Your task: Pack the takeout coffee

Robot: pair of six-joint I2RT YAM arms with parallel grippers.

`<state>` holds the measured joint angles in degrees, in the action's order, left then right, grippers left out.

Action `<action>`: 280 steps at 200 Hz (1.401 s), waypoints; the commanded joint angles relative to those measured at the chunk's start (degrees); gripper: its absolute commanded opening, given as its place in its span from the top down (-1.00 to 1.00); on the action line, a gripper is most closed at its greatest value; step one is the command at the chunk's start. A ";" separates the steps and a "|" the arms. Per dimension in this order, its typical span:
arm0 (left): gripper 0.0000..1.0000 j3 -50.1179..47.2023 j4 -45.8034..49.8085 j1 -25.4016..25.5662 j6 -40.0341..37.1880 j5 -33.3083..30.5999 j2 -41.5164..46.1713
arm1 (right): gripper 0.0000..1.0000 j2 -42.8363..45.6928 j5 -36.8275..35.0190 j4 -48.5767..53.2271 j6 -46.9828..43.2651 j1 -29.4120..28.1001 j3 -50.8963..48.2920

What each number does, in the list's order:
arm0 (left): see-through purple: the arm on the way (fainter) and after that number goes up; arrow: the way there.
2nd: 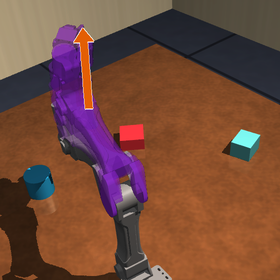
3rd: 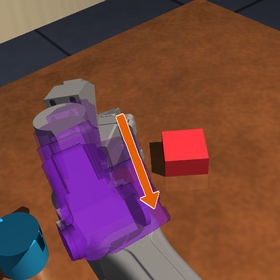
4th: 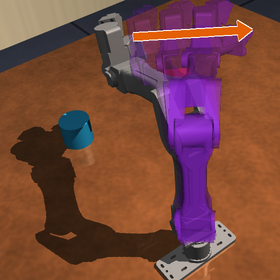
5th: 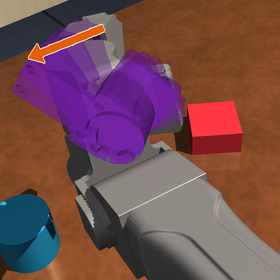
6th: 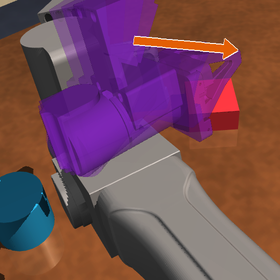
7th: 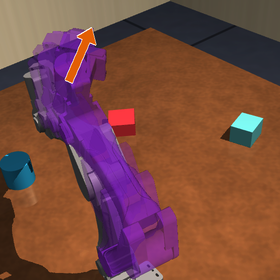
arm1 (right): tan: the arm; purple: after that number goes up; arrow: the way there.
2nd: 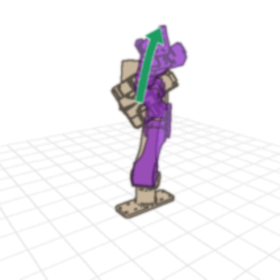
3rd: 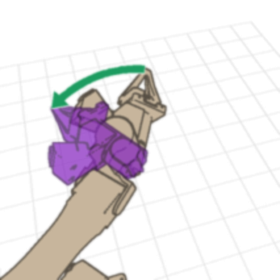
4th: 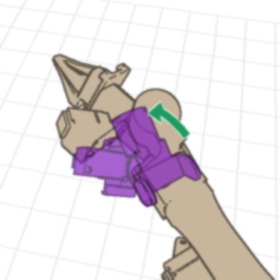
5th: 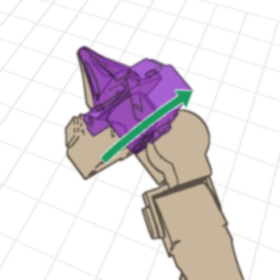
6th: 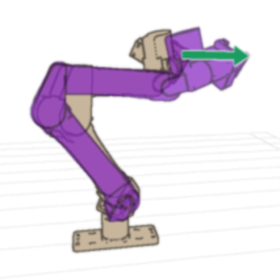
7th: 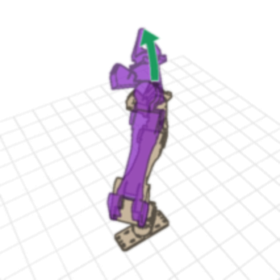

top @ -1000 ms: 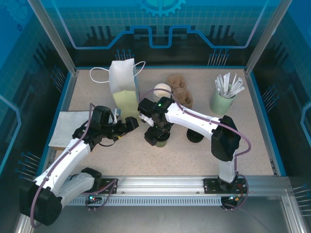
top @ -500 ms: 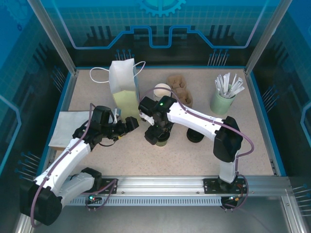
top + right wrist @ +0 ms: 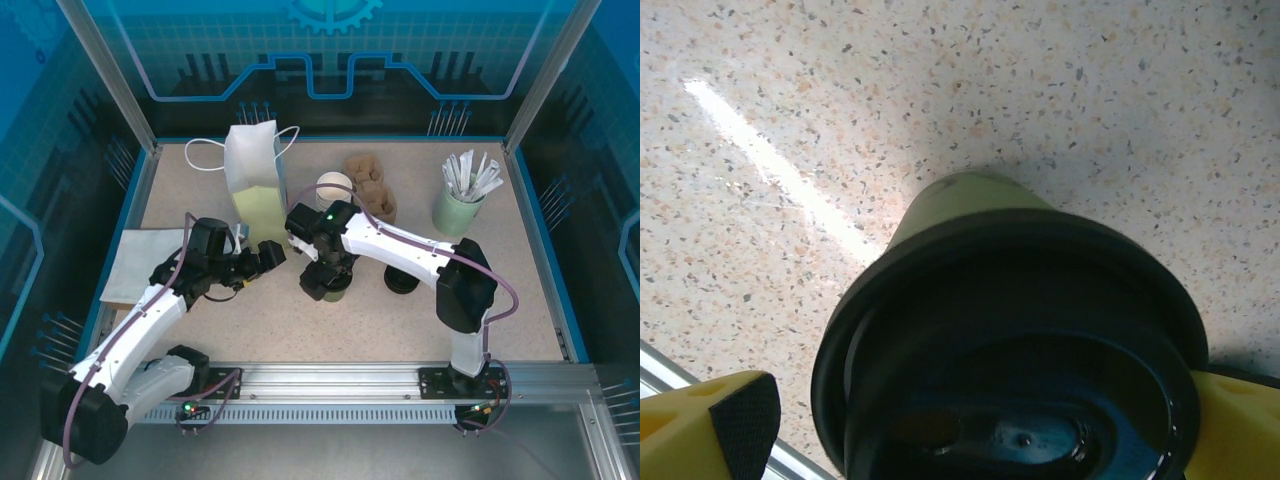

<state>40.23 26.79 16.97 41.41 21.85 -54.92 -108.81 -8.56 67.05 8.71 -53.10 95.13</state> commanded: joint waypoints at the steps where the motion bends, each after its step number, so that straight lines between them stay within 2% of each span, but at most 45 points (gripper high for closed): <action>1: -0.97 -0.05 0.65 -0.71 -1.16 0.44 0.13 | -1.00 -1.22 1.07 -0.25 -0.38 0.64 -1.20; 214: -0.98 -0.73 -0.32 -0.71 -0.72 0.81 0.07 | -1.00 3.84 -1.81 0.50 0.68 1.05 -0.02; 280: -0.98 -0.50 -0.53 -0.71 -0.84 1.01 -0.64 | -1.00 3.25 0.22 0.13 0.45 1.96 -1.38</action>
<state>40.23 26.72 16.97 41.43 21.87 -55.24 -106.06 -9.02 66.54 8.93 -51.92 94.74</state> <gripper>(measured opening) 0.987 0.999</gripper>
